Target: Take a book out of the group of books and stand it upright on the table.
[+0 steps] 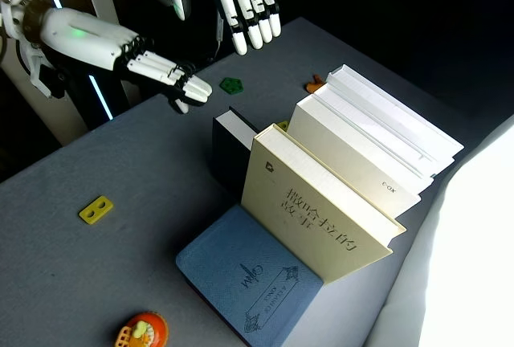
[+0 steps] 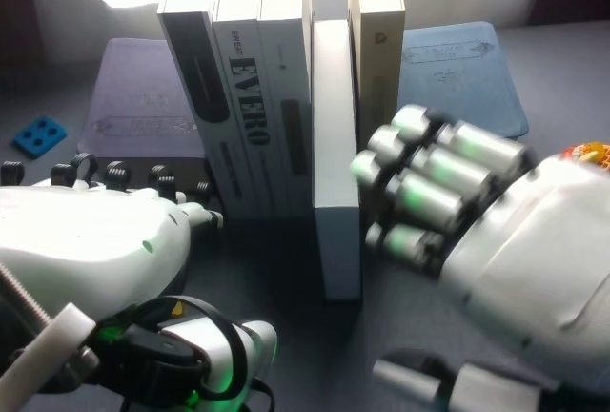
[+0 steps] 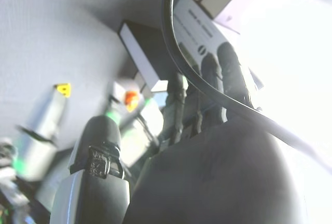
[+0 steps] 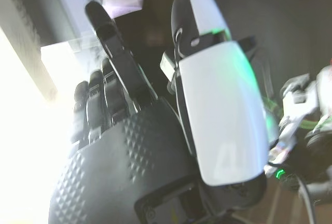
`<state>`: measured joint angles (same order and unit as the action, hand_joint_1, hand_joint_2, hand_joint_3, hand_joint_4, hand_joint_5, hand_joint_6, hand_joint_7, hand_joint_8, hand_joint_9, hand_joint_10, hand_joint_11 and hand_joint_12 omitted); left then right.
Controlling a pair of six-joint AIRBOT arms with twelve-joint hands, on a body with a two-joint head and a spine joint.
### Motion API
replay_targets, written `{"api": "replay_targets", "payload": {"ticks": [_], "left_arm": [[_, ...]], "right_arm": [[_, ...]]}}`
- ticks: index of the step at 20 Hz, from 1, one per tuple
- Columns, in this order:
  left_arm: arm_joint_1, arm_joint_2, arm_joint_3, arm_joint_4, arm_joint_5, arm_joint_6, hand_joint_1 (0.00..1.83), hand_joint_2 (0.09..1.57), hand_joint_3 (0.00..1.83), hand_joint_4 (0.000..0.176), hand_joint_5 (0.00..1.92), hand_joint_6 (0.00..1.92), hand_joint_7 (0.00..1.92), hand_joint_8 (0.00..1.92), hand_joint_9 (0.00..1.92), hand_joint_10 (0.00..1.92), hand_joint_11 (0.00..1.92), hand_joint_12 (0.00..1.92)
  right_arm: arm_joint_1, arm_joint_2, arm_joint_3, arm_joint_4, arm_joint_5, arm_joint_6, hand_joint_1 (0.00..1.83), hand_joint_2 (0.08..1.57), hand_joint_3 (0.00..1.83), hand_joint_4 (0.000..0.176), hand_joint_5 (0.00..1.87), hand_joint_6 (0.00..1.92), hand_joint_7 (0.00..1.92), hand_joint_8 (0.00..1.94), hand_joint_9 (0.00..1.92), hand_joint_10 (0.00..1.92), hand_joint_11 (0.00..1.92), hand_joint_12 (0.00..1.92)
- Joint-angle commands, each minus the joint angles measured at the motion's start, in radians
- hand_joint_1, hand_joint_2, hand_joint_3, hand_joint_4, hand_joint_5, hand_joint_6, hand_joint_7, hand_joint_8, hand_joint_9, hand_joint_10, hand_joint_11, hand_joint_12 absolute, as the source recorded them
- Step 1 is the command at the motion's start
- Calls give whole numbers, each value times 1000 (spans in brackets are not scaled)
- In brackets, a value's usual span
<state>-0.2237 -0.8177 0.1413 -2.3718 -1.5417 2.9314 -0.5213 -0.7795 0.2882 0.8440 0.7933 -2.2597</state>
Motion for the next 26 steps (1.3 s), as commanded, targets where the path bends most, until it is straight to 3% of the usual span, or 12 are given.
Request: {"api": "replay_targets", "payload": {"ticks": [1, 4, 6, 7, 8, 9, 11, 13, 15, 18, 21, 26], "left_arm": [[-15, 3, 0, 81, 13, 0, 194, 1367, 0, 0, 175, 2, 73, 1, 71, 4, 0, 374], [-18, 3, 0, 81, 8, 0, 195, 1366, 0, 0, 175, 2, 73, 1, 71, 3, 0, 377], [-19, 3, 0, 81, 5, 0, 216, 1348, 0, 0, 217, 10, 134, 9, 116, 13, 0, 562], [-19, 3, 0, 81, 4, 0, 207, 1326, 0, 0, 439, 56, 438, 47, 376, 83, 0, 1001], [-20, 3, 0, 81, 4, 0, 251, 1313, 0, 0, 564, 64, 614, 53, 512, 118, 0, 1242], [-20, 3, 0, 83, 4, 0, 263, 1310, 0, 0, 594, 60, 655, 46, 542, 122, 0, 1310], [-21, 3, 0, 87, 4, 5, 310, 1312, 0, 0, 759, 114, 817, 151, 568, 668, 129, 1540], [-21, 3, 0, 88, 4, 10, 273, 1330, 1, 0, 768, 150, 754, 342, 510, 914, 161, 1581], [-22, 4, 0, 88, 4, 10, 199, 1373, 4, 0, 524, 1112, 590, 1033, 444, 1379, 284, 1712], [-24, 4, 1, 88, 4, 11, 398, 1374, 1, 0, 649, 1548, 666, 1678, 577, 1896, 478, 1916], [-24, 4, 1, 88, 3, 11, 382, 1412, 5, 0, 762, 1876, 853, 1815, 751, 1921, 635, 1921], [-25, 4, 0, 88, 2, 11, 375, 1442, 7, 0, 867, 1918, 1029, 1921, 981, 1921, 863, 1921]], "right_arm": [[8, 19, -5, -98, 42, 40, 69, 1203, 3, 0, 525, 28, 74, 7, 0, 0, 0, 0], [-8, 118, -4, -317, 57, 238, 70, 1203, 3, 0, 525, 27, 74, 7, 0, 0, 0, 0], [-38, 179, 14, -432, 73, 371, 113, 1197, 0, 0, 396, 5, 134, 26, 22, 9, 0, 0], [-55, 201, 30, -487, 81, 445, 109, 1187, 5, 0, 502, 50, 443, 3, 280, 222, 1, 708], [-73, 224, 49, -541, 85, 526, 121, 1184, 2, 0, 582, 93, 596, 31, 334, 513, 0, 1178], [-77, 235, 59, -571, 86, 563, 128, 1181, 1, 0, 596, 110, 635, 33, 296, 689, 0, 1317], [-63, 260, 91, -635, 87, 667, 145, 1183, 0, 0, 701, 490, 729, 527, 427, 1173, 42, 1705], [-29, 291, 118, -675, 45, 779, 147, 1185, 1, 0, 681, 690, 635, 887, 441, 1310, 92, 1774], [-14, 315, 141, -735, 19, 866, 43, 1204, 4, 0, 764, 938, 714, 1192, 517, 1570, 307, 1915], [-15, 340, 188, -889, 35, 1076, 43, 1223, 4, 0, 767, 1228, 814, 1407, 644, 1728, 443, 1921], [-14, 346, 210, -939, 24, 1135, 43, 1233, 4, 0, 763, 1291, 856, 1486, 674, 1859, 480, 1921], [-19, 346, 235, -938, -54, 1175, 30, 1277, 9, 0, 1007, 1782, 1179, 1843, 1205, 1921, 1158, 1921]]}}
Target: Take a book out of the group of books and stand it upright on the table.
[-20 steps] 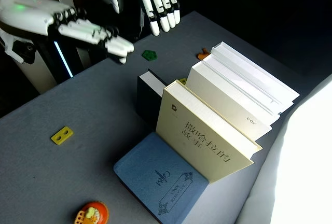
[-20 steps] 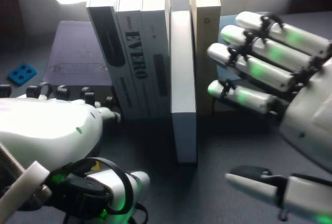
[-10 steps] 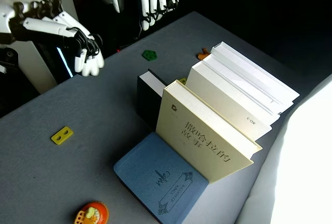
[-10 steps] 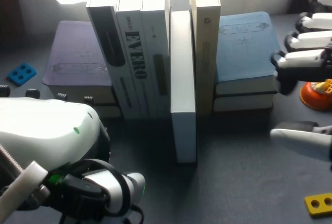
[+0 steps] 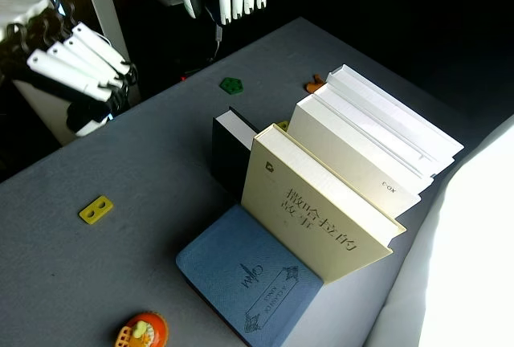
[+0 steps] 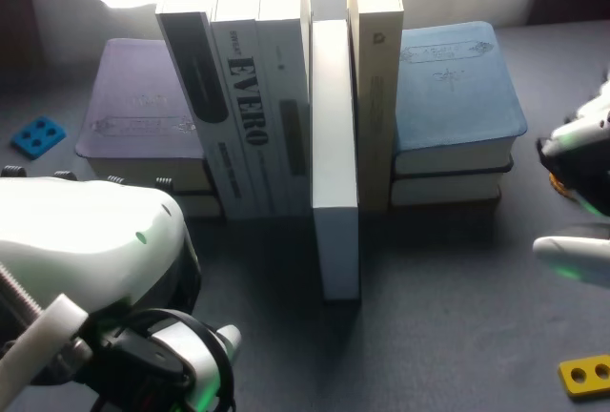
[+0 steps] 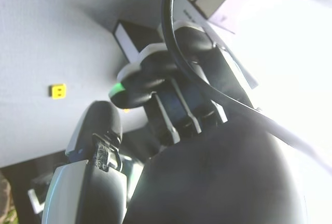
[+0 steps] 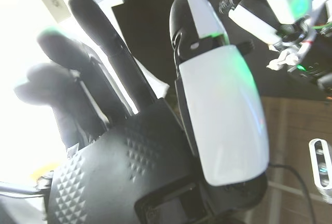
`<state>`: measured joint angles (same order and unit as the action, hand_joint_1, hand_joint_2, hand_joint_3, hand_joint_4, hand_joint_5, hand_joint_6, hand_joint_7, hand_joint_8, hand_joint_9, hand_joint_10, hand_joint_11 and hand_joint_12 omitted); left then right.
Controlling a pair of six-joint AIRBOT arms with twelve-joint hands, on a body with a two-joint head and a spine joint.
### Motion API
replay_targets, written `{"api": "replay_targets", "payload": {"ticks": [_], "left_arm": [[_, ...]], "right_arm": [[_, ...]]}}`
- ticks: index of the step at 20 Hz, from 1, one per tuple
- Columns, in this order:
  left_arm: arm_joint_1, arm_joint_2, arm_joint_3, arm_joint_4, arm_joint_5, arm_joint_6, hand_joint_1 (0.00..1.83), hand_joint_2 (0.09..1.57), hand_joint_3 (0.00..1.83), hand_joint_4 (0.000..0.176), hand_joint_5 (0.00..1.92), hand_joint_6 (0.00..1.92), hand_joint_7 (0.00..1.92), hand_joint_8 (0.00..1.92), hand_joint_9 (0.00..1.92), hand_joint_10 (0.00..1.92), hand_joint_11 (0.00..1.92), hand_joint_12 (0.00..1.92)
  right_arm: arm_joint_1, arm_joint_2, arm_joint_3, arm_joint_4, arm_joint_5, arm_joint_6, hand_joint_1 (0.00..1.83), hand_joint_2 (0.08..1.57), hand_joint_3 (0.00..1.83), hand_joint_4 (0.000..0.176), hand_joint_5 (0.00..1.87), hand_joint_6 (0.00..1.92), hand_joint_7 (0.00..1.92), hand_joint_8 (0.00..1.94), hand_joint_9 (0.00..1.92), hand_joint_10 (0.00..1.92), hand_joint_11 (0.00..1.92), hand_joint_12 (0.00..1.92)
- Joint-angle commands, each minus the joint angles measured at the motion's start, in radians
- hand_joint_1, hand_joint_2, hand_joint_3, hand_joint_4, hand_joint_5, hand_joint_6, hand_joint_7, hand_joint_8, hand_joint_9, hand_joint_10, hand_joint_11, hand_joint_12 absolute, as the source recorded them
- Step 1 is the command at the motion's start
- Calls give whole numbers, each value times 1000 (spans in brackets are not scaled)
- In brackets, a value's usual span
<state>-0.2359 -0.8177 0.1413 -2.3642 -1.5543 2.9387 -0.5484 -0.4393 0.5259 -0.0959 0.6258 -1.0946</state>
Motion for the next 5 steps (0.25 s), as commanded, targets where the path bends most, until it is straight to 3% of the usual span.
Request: {"api": "replay_targets", "payload": {"ticks": [1, 3, 5], "left_arm": [[-13, 4, 0, 81, 14, 4, 348, 1453, 7, 0, 896, 1920, 1059, 1897, 1004, 1921, 874, 1921], [-13, 4, 0, 80, 14, 4, 330, 1460, 8, 0, 906, 1921, 1080, 1887, 1009, 1921, 867, 1921], [-13, 4, 0, 80, 14, 4, 438, 1440, 0, 0, 934, 1921, 1097, 1894, 1032, 1921, 911, 1921]], "right_arm": [[7, 5, -1, 9, 111, 10, 32, 1277, 7, 0, 1029, 1844, 1210, 1874, 1239, 1921, 1194, 1921], [8, 5, 0, 12, 111, 13, 9, 1274, 5, 0, 1044, 1857, 1233, 1903, 1282, 1921, 1243, 1921], [11, 5, -1, 12, 111, 20, 7, 1274, 3, 0, 1059, 1810, 1245, 1890, 1300, 1921, 1271, 1921]]}}
